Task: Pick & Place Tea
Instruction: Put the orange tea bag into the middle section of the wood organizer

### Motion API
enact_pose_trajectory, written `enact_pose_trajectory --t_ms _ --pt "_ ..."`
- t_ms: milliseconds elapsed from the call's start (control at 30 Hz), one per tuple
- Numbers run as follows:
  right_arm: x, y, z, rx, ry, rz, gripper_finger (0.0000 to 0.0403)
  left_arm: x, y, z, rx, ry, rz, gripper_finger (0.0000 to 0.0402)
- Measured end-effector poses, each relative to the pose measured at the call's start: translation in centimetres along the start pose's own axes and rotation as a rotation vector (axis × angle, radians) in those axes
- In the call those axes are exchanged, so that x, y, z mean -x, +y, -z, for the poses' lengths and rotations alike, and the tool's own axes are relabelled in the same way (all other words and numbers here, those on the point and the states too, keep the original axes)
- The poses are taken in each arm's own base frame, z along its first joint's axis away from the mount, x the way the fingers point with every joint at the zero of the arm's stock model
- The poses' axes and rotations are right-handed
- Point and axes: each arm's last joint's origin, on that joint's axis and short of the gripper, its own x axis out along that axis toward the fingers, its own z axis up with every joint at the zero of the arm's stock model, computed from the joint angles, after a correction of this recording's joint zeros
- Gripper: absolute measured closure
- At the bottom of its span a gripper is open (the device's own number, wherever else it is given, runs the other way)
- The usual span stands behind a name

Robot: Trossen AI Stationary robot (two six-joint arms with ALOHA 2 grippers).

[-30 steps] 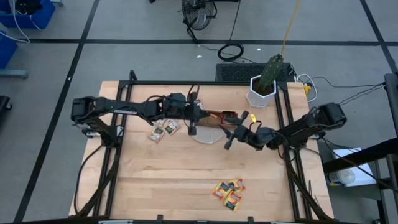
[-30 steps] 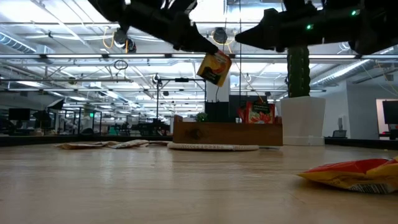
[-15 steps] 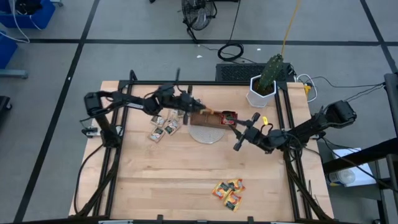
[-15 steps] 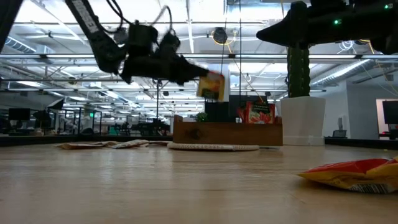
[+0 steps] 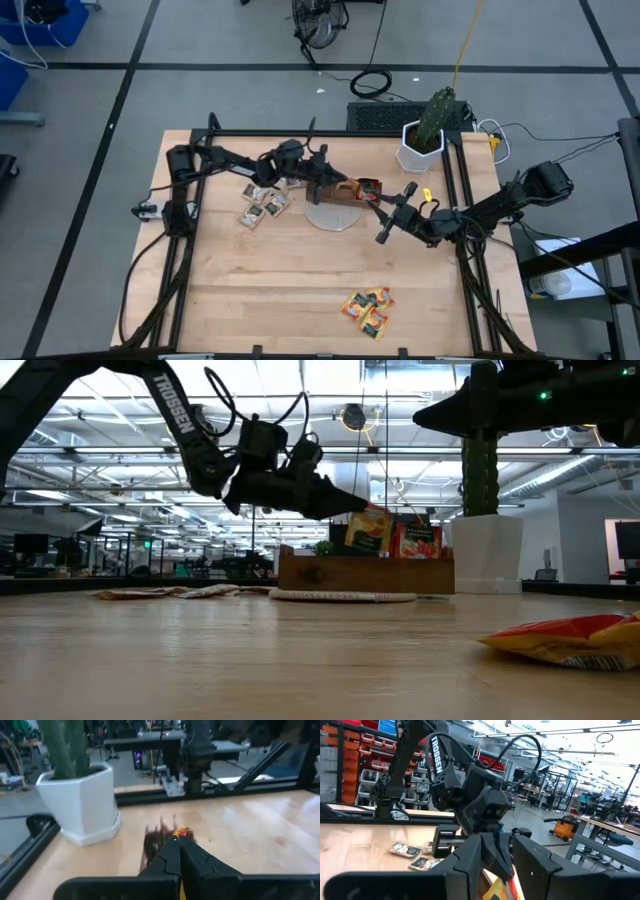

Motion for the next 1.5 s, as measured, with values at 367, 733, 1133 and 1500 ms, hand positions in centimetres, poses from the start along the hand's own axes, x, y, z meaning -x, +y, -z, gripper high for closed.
enact_pose_trajectory --t_ms 367,733,1133,1500 --pt "0.0 0.0 0.0 0.007 0.002 -0.002 0.0304 0.0 0.0 1.1 -0.036 0.077 -0.003 0.0401" --pt "0.0 0.0 0.0 0.005 0.001 -0.005 0.0309 0.1 0.3 1.2 -0.028 0.106 -0.122 0.04" --pt "0.0 0.0 0.0 0.003 0.001 -0.005 0.0309 0.0 0.4 1.2 0.054 0.11 -0.185 0.0358" --pt "0.0 0.0 0.0 0.003 0.001 -0.005 0.0309 0.1 0.6 1.6 0.118 0.151 -0.287 0.0314"
